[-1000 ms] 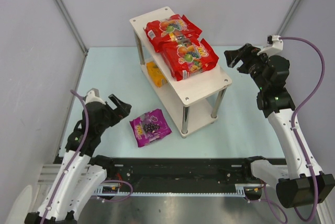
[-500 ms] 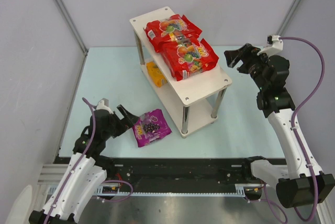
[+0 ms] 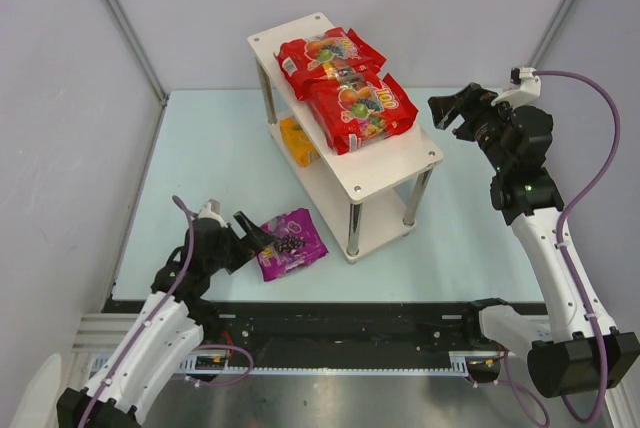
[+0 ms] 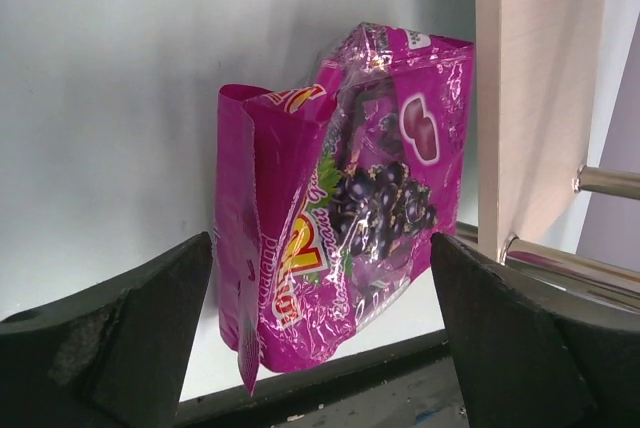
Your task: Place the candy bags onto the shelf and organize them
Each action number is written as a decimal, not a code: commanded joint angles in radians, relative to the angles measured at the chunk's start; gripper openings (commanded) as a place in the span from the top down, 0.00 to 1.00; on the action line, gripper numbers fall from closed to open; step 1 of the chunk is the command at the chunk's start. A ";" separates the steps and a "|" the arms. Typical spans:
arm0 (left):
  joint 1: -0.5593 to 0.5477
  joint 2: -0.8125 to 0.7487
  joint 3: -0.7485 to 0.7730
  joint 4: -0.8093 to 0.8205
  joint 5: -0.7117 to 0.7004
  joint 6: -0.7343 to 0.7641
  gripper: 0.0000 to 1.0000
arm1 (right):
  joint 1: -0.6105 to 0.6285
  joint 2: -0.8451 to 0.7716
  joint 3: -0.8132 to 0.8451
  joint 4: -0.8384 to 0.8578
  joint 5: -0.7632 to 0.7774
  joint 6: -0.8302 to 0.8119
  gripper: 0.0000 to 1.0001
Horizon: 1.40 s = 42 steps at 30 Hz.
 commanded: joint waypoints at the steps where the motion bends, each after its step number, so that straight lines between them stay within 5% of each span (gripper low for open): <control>1: -0.008 0.027 -0.030 0.113 0.040 -0.045 0.08 | -0.001 -0.003 0.005 0.011 0.013 0.001 0.11; 17: -0.023 0.168 -0.088 0.306 0.117 -0.042 0.18 | 0.001 -0.003 0.003 0.011 0.021 -0.005 0.11; 20: -0.023 0.187 -0.094 0.343 0.137 -0.031 0.56 | 0.001 -0.003 0.003 0.011 0.019 -0.003 0.11; 21: -0.023 0.191 -0.094 0.352 0.138 -0.028 0.90 | 0.001 -0.003 0.003 0.011 0.018 -0.002 0.11; 22: -0.023 0.190 -0.092 0.349 0.140 -0.030 1.00 | 0.001 -0.003 0.005 0.014 0.014 0.000 0.10; 37: -0.022 0.009 0.262 0.234 0.206 0.008 1.00 | 0.001 -0.009 0.003 0.015 0.004 0.005 0.11; 42: -0.023 0.036 0.420 -0.069 0.031 0.140 1.00 | 0.001 -0.011 0.003 0.005 0.011 0.001 0.11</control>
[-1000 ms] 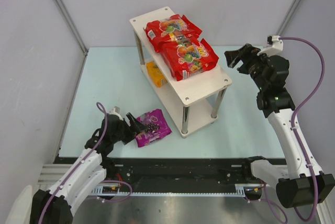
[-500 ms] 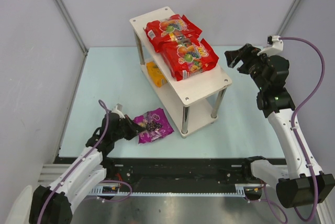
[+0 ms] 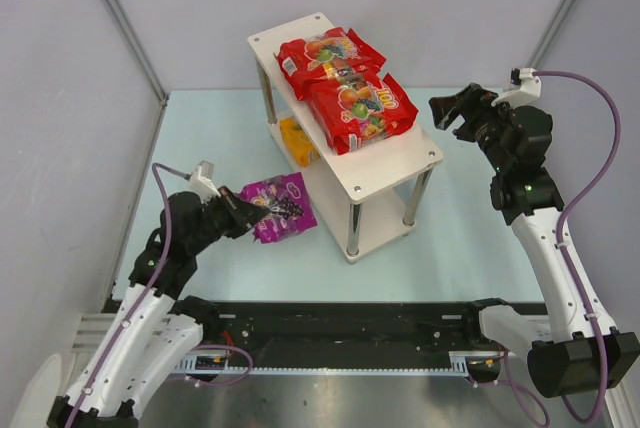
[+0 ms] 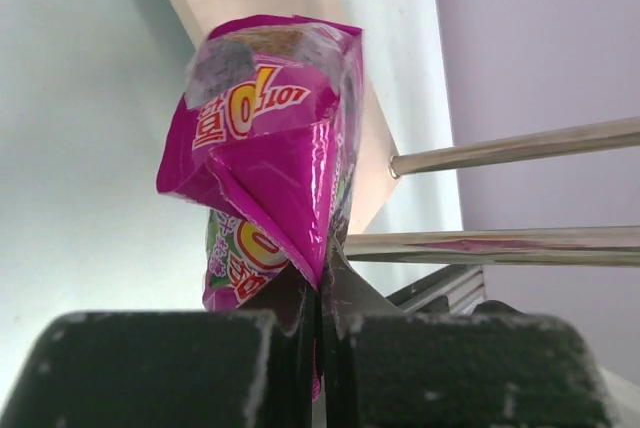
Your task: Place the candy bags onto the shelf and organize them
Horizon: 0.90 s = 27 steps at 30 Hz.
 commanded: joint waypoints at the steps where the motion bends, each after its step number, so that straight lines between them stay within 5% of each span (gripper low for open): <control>1: -0.003 -0.008 0.180 -0.190 -0.150 0.112 1.00 | 0.001 -0.011 0.003 0.016 -0.004 0.003 0.11; 7: -0.003 0.047 0.312 -0.402 -0.247 0.258 1.00 | -0.001 -0.003 0.003 0.017 -0.012 0.011 0.11; 20: -0.003 0.121 0.464 -0.422 -0.067 0.736 1.00 | -0.001 -0.002 0.003 0.004 -0.016 0.014 0.11; 27: -0.006 0.150 0.450 -0.365 0.091 0.859 1.00 | 0.001 -0.003 0.003 0.004 -0.021 0.016 0.10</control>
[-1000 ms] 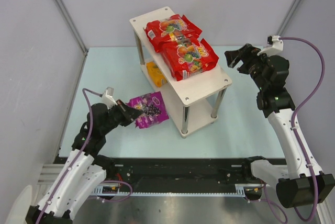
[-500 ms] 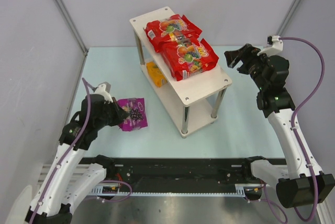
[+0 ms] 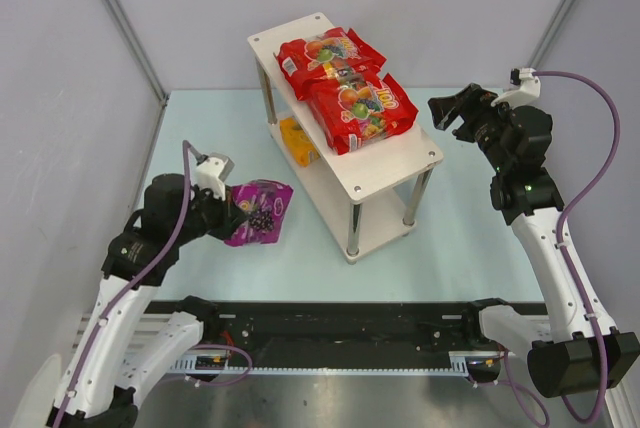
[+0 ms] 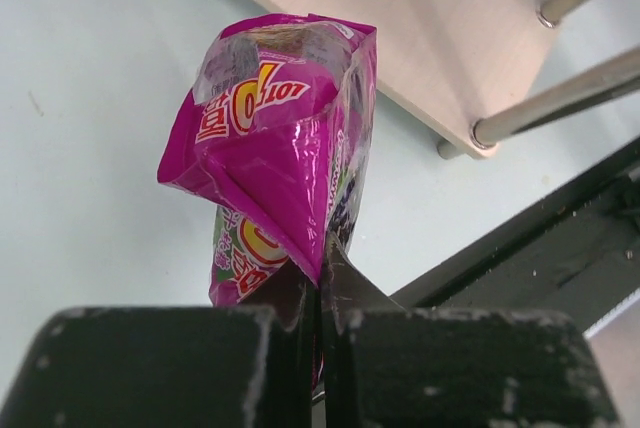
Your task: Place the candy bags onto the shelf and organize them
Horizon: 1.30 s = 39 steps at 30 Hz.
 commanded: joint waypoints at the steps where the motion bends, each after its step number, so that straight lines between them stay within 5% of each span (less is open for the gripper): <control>1: -0.009 0.033 0.054 0.126 0.144 0.169 1.00 | -0.001 -0.002 0.003 0.008 -0.011 0.006 0.11; 15: -0.323 0.075 0.045 0.076 -0.126 0.468 0.98 | -0.002 0.006 0.003 0.023 -0.024 0.019 0.11; 16: -0.332 0.081 0.046 0.076 -0.162 0.486 0.91 | -0.001 0.006 0.003 0.022 -0.024 0.018 0.11; 17: -0.352 0.090 0.043 0.088 -0.258 0.496 0.69 | -0.001 0.006 0.003 0.022 -0.025 0.018 0.10; 18: -0.363 0.095 0.037 0.099 -0.332 0.502 0.60 | -0.001 0.008 0.003 0.022 -0.027 0.016 0.11; 19: -0.369 0.095 0.028 0.141 -0.412 0.487 0.23 | -0.001 0.008 0.005 0.022 -0.027 0.016 0.11; 21: -0.372 0.090 0.025 0.192 -0.631 0.413 0.17 | -0.001 0.006 0.005 0.022 -0.025 0.013 0.10; 23: -0.372 0.055 0.020 0.252 -0.658 0.376 0.10 | -0.002 0.006 0.005 0.023 -0.024 0.012 0.11; 25: -0.372 0.018 -0.004 0.337 -0.676 0.291 0.00 | -0.001 0.003 0.003 0.022 -0.024 0.009 0.11; 31: -0.372 -0.091 -0.111 0.436 -0.640 -0.068 0.00 | -0.002 -0.002 0.003 0.014 -0.017 0.006 0.11; 39: -0.372 -0.085 -0.456 0.498 -0.609 -0.942 0.00 | -0.004 -0.002 0.003 0.003 -0.019 0.015 0.10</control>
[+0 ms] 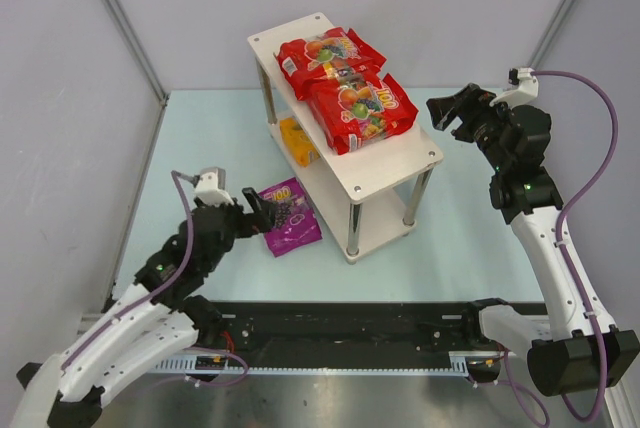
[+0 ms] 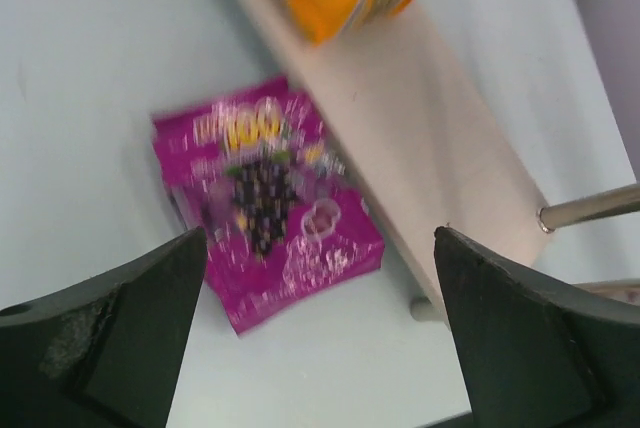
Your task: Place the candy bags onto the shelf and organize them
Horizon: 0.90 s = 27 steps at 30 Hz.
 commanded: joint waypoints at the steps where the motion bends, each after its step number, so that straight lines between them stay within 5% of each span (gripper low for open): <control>1: -0.004 0.074 -0.144 0.023 0.011 -0.607 0.00 | -0.004 -0.010 0.003 0.002 -0.004 0.002 0.10; 4: -0.004 0.207 -0.128 -0.101 -0.033 -0.759 0.00 | -0.004 -0.013 0.003 -0.003 0.000 -0.002 0.10; 7: -0.004 0.306 -0.074 -0.151 -0.050 -0.747 0.00 | -0.004 -0.018 0.003 -0.005 0.003 -0.005 0.10; 16: 0.053 0.409 -0.124 0.025 0.052 -0.727 0.00 | -0.004 -0.018 0.003 -0.020 0.016 -0.014 0.11; 20: 0.090 0.415 -0.213 0.200 0.158 -0.712 0.22 | -0.007 -0.019 0.003 -0.020 0.017 -0.017 0.10; 22: 0.108 0.407 -0.239 0.248 0.194 -0.714 0.24 | -0.007 -0.020 0.003 -0.018 0.019 -0.018 0.11; 25: 0.131 0.391 -0.278 0.311 0.249 -0.688 0.49 | -0.008 -0.018 0.005 -0.021 0.020 -0.018 0.11; 26: 0.136 0.384 -0.278 0.309 0.252 -0.680 0.74 | -0.008 -0.018 0.005 -0.020 0.020 -0.017 0.11; 27: 0.137 0.366 -0.279 0.305 0.258 -0.672 0.86 | -0.008 -0.018 0.003 -0.020 0.020 -0.017 0.11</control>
